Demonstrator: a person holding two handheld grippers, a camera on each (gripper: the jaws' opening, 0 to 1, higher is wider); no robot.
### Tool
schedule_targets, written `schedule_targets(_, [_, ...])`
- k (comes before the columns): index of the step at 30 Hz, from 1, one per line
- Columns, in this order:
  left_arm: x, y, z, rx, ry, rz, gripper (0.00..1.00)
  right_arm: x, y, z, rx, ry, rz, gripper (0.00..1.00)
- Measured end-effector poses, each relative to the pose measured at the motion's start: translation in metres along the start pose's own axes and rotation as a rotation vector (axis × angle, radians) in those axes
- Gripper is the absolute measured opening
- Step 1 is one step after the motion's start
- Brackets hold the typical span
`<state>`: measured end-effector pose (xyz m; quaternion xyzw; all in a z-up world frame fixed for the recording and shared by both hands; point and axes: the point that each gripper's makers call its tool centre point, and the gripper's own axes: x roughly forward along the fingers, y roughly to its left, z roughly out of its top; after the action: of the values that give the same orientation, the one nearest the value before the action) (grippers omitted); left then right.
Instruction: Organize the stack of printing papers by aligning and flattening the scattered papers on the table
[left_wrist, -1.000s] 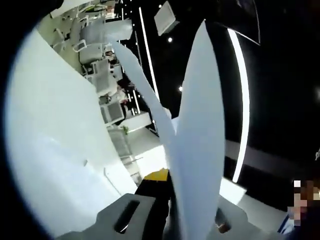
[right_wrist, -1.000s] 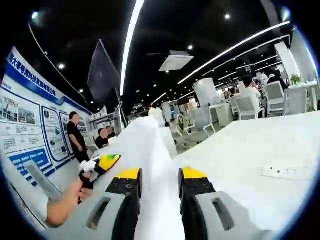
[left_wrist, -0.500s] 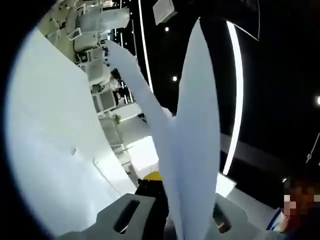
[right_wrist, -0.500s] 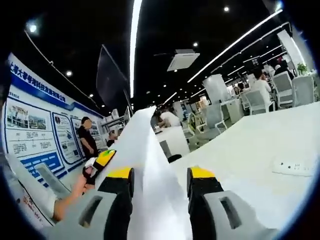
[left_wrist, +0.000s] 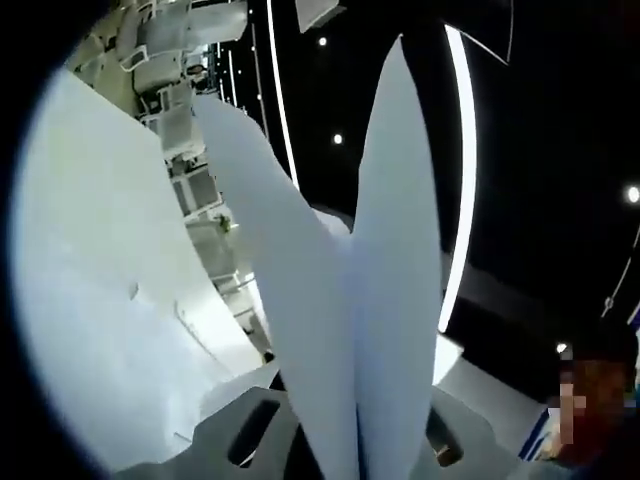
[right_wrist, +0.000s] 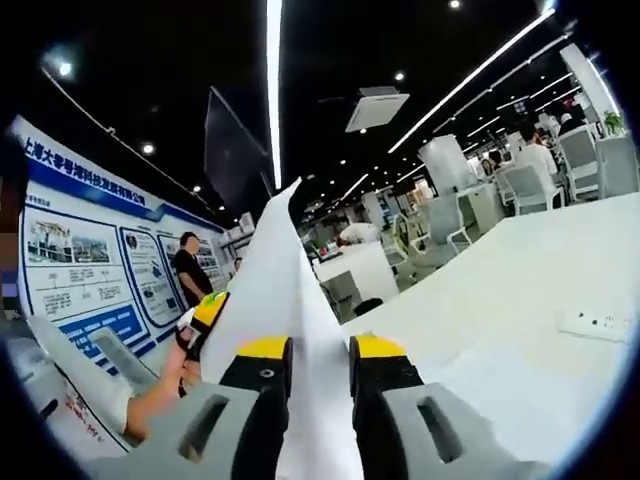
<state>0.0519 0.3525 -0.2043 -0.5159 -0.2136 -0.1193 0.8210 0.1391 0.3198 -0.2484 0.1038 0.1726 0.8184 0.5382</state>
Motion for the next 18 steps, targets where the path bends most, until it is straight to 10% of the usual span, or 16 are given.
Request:
schedule_targets(6, [-0.005, -0.005, 0.002, -0.001, 0.004, -0.010, 0.06, -0.018, -0.039, -0.004, -0.089, 0.053, -0.184, 0.09])
schedule_targets(18, [-0.018, -0.004, 0.004, 0.004, 0.005, -0.003, 0.06, -0.023, -0.024, 0.008, -0.104, 0.043, -0.199, 0.13])
